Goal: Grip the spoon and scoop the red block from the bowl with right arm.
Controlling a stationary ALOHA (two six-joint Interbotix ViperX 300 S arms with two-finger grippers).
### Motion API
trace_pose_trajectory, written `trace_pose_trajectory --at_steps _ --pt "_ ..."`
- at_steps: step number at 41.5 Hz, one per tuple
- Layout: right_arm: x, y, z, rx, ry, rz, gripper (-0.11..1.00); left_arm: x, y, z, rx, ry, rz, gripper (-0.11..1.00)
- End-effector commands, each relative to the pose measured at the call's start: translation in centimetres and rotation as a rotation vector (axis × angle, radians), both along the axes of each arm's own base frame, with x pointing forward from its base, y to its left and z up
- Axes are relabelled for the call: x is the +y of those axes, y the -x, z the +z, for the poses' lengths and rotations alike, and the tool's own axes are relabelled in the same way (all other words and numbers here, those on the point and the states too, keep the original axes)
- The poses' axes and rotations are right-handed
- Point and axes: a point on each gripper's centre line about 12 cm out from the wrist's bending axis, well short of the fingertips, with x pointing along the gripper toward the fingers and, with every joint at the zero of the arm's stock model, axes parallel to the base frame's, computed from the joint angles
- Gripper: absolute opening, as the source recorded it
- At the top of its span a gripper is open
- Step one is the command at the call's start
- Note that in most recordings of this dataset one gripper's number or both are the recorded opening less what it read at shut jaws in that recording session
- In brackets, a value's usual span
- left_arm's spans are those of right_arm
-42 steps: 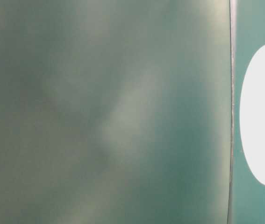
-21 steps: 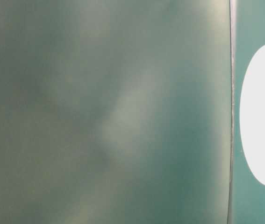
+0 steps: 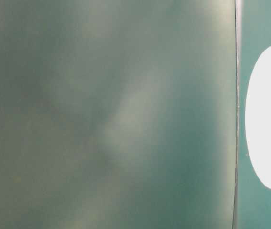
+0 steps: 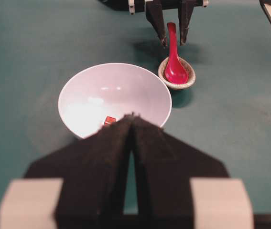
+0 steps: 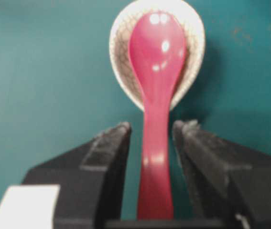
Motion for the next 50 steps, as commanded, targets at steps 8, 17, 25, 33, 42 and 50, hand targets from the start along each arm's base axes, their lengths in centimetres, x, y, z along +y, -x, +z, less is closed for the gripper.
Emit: trace_pose_trajectory --at_steps 8,17,25,33,42,50 --pt "0.0 -0.9 -0.1 -0.028 -0.012 -0.043 0.45 0.0 -0.3 1.1 -0.028 -0.001 -0.002 0.0" --pt "-0.4 -0.6 -0.3 -0.043 -0.015 -0.065 0.45 0.0 -0.3 1.2 -0.031 -0.001 0.0 0.0" --pt "-0.3 -0.2 -0.4 -0.035 -0.008 -0.051 0.45 0.0 -0.3 1.1 -0.028 -0.003 -0.002 0.0" --pt "-0.2 0.0 -0.4 -0.041 -0.004 -0.039 0.45 0.0 -0.3 1.2 -0.029 -0.003 -0.002 0.0" --pt "-0.1 0.0 -0.4 -0.047 0.005 -0.031 0.45 0.0 -0.3 1.2 -0.029 -0.003 -0.002 0.0" --pt "0.1 -0.1 -0.3 -0.049 0.009 -0.013 0.45 0.0 -0.3 1.1 -0.026 -0.003 0.0 0.0"
